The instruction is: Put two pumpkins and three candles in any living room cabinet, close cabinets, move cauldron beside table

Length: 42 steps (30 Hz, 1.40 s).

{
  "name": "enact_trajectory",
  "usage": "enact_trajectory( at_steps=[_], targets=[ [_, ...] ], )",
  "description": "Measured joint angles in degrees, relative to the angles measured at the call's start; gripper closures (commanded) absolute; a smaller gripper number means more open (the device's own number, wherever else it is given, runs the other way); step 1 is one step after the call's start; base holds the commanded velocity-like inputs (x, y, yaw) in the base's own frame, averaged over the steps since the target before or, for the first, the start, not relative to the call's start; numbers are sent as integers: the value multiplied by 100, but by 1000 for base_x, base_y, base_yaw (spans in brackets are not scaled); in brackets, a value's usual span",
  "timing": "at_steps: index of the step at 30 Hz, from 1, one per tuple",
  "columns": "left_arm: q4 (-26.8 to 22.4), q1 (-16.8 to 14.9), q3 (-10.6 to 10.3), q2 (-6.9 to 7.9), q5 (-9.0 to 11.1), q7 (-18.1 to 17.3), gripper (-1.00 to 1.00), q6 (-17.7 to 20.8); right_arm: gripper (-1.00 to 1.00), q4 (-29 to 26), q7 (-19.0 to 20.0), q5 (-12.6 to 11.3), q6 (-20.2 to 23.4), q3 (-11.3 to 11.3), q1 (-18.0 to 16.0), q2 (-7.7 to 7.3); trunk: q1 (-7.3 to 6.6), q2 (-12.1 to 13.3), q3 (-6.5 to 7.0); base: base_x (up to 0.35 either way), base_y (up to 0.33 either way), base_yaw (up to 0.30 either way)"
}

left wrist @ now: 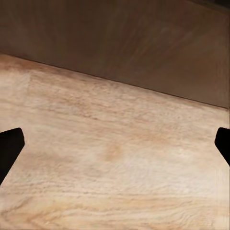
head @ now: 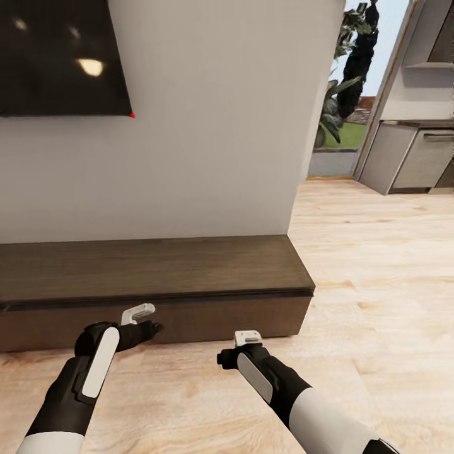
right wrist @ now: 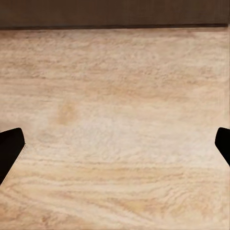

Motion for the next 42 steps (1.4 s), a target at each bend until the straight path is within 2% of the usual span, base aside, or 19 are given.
enact_trajectory(
  at_steps=[4,10,21,24,25,27,28,29,30,32,34,36,41,42],
  targets=[
    [-2,3,-4,104,16,0,-100,1,-100,-13,26,-24,40,-1,-1,0,-9,5,89,-78,1,0],
    [-1,4,1,136,21,0,-100,1,-100,-187,31,-48,67,0,0,0,-28,19,221,-153,30,0],
    [35,23,-18,135,3,0,-100,1,-100,-211,16,-40,206,-10,-21,0,-269,459,419,-6,1,0],
    [564,3,-2,236,-20,14,-100,-4,-100,-204,9,-42,416,-27,-28,0,-335,580,473,0,0,0],
    [741,-2,-3,340,-27,18,-100,-3,-100,-203,10,-45,541,-44,-29,0,-357,620,490,0,0,0],
    [993,-7,-21,523,-14,23,-100,-7,-100,-196,14,-45,843,-248,-31,-24,-401,700,526,0,0,0],
    [1064,-8,-25,556,-8,26,-100,-9,-100,-196,14,-46,921,-341,-31,-33,-423,740,544,0,0,0],
    [1374,-9,-25,625,-27,34,-100,-16,-100,-196,12,-38,1155,-673,-30,-47,-445,781,562,0,0,0],
    [1631,-6,-29,655,-34,37,-100,-22,-100,-197,13,-39,1294,-883,-31,-52,-467,821,580,0,0,0],
    [2088,-4,-40,712,-79,34,-100,-33,-100,-199,10,-11,1484,-1140,-26,-58,-511,901,616,0,0,0],
    [2379,-3,-44,737,-98,26,-100,-45,-100,-195,9,16,1555,-1230,-9,-74,-555,981,652,0,0,0],
    [2720,-1,-60,746,-128,19,-100,-54,-100,-187,8,47,1603,-1291,6,-170,-599,1061,688,0,0,0],
    [2892,5,-128,746,-148,27,-100,-61,-100,-152,4,39,1591,-1317,26,-310,-709,1262,778,0,0,0],
    [2920,19,-151,736,-150,41,-100,-73,-100,-126,2,59,1583,-1308,40,-432,-731,1302,797,0,0,0]
  ],
)
